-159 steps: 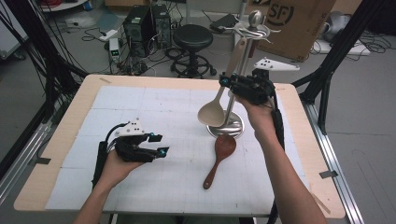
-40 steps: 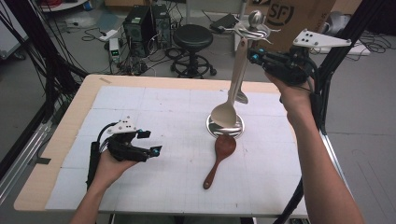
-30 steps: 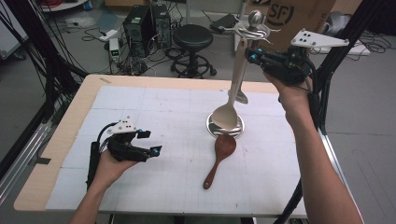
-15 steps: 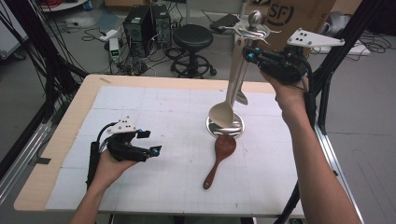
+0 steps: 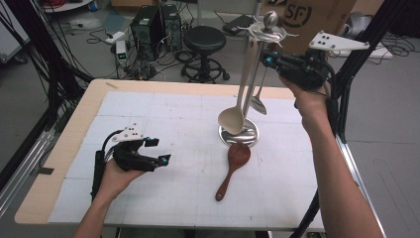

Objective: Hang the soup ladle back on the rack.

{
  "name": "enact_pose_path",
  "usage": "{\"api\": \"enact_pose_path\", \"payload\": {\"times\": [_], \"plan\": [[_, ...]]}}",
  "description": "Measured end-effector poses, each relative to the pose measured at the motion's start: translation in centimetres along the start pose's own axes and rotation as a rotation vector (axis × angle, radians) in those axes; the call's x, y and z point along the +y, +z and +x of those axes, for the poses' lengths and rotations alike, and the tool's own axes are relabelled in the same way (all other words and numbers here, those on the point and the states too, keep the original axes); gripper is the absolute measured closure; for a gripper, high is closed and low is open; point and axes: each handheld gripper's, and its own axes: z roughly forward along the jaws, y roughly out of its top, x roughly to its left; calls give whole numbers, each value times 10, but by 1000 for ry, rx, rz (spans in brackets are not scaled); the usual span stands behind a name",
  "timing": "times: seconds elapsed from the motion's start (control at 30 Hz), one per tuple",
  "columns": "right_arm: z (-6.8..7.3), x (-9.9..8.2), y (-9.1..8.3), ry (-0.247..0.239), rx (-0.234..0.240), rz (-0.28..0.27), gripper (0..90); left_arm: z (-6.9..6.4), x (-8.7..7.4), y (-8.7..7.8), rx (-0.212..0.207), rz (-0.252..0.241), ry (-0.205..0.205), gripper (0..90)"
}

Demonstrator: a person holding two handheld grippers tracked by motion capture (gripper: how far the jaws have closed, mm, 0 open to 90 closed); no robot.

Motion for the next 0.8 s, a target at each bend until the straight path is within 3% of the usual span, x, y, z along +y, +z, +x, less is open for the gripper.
{"api": "enact_pose_path", "payload": {"times": [0.4,0.57,0.8], "plan": [[-17,-4,-36,25,-37,-27,894,-1,0,1,-1,5,3,236],[-21,2,-40,21,-54,-29,894,-1,0,2,-3,5,2,236],[-19,7,-36,1,-42,-24,894,-1,0,2,-3,1,-2,235]]}}
